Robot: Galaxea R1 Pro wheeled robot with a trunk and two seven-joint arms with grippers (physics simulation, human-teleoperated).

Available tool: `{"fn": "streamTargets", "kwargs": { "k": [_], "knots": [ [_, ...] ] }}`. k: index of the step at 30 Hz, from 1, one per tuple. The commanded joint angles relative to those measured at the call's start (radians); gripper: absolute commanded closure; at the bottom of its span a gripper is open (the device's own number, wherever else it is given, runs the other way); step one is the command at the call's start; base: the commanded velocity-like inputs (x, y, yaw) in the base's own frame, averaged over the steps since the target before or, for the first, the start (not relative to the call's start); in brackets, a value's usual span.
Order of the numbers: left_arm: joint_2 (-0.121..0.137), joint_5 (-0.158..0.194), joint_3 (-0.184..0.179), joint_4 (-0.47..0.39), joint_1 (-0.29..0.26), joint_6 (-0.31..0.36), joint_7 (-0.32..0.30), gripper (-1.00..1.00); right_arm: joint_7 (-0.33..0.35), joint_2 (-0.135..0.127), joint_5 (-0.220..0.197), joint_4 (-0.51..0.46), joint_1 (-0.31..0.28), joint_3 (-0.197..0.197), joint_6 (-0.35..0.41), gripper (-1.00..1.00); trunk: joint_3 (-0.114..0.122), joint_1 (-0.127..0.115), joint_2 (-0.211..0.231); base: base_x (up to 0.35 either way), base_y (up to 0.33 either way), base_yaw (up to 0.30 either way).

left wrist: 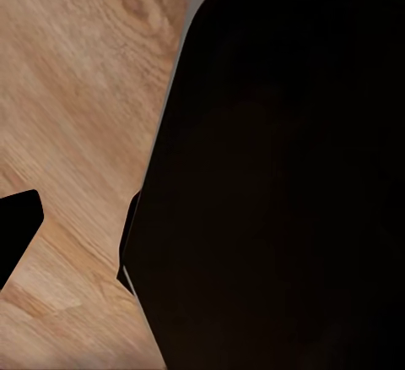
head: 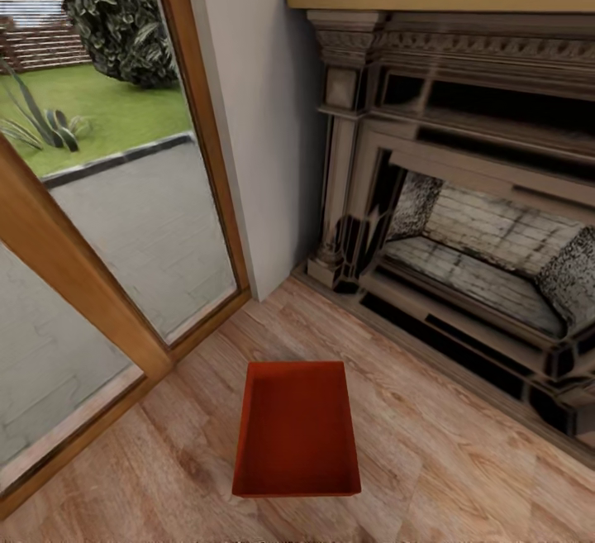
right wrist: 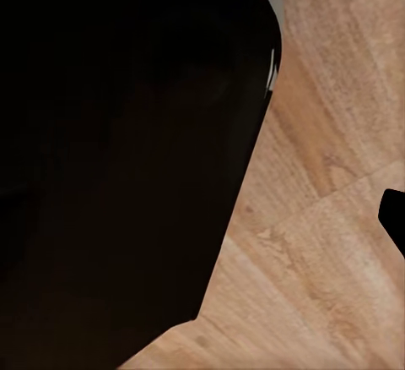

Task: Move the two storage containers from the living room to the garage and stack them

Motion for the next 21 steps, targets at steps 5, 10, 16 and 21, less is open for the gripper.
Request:
{"fn": "streamTargets", "kwargs": {
  "k": [5, 10, 16, 21],
  "knots": [
    [0.0, 0.007, -0.006, 0.0, 0.0, -0.003, 0.003, -1.0, -0.003, 0.0, 0.0, 0.003, -0.001, 0.005, -0.005, -1.0, -0.008, 0.0, 0.0, 0.0, 0.0, 0.0],
    [0.0, 0.007, -0.006, 0.0, 0.0, -0.003, 0.003, -1.0, -0.001, 0.0, 0.0, 0.003, -0.001, 0.005, -0.003, -1.0, -0.011, 0.0, 0.0, 0.0, 0.0, 0.0],
    [0.0, 0.007, -0.006, 0.0, 0.0, -0.003, 0.003, -1.0, -0.001, -0.001, 0.0, 0.003, -0.001, 0.005, -0.004, -1.0, -0.011, 0.0, 0.0, 0.0, 0.0, 0.0],
    [0.0, 0.007, -0.006, 0.0, 0.0, -0.003, 0.004, -1.0, 0.0, -0.001, 0.0, 0.003, -0.001, 0.005, -0.003, -1.0, -0.011, 0.0, 0.0, 0.0, 0.0, 0.0]
  ]
}}
